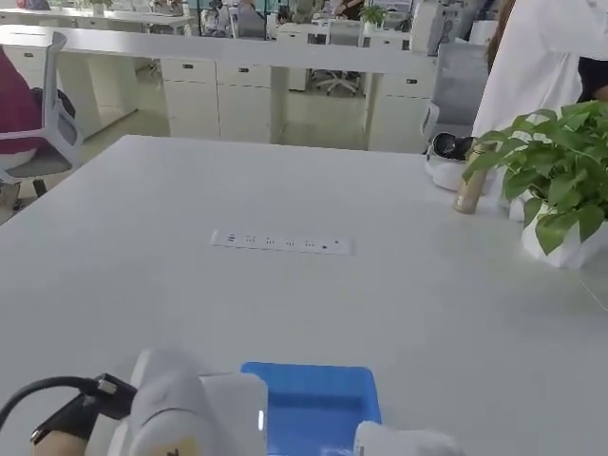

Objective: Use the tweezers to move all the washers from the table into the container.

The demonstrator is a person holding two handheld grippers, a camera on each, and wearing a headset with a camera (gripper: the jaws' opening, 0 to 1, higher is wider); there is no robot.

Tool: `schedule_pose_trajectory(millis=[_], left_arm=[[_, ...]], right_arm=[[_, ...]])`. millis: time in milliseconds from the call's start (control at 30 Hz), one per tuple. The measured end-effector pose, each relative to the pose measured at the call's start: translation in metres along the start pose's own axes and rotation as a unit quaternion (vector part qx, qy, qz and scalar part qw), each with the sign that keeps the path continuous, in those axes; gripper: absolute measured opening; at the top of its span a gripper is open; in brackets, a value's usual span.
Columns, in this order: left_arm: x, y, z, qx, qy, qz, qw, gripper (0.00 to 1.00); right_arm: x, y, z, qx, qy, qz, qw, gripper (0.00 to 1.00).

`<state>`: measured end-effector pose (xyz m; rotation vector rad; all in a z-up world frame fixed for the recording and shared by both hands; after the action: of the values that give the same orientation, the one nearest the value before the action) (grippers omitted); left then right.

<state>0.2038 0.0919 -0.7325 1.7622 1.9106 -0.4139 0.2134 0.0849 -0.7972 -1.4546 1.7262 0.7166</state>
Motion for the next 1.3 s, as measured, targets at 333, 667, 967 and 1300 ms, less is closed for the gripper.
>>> schedule_pose_trajectory(millis=[333,667,967,1300], left_arm=[[0.005,-0.0008,0.0026,0.006,0.02,0.009,0.9997,0.0],[0.0046,-0.001,0.005,0.009,0.033,0.017,0.9993,0.0],[0.0052,-0.0019,0.0036,0.005,0.048,0.033,0.9983,0.0],[0.0028,-0.002,0.0014,0.003,0.05,0.042,0.9979,0.0]], right_arm=[[0.0013,0.0009,0.0061,-0.003,-0.013,0.017,0.9998,0.06],[0.0018,0.0021,0.0071,-0.002,-0.024,0.031,0.9992,0.06],[-0.0004,0.0017,0.0092,-0.003,-0.029,0.031,0.9991,0.06],[-0.0055,0.0035,0.0095,-0.01,-0.032,0.037,0.9988,0.06]])
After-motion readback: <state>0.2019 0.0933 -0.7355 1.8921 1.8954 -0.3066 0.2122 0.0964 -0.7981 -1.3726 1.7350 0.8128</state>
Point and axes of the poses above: the centre of the closed fingertips' face, and the gripper's own axes: z roughly forward along the fingers, y roughly to its left, x roughly out of its underside, the point moved 2 cm from there along -z, roughly backward along the fingers, and after that the axes turned 3 degrees about x, right-handed, at the moved point
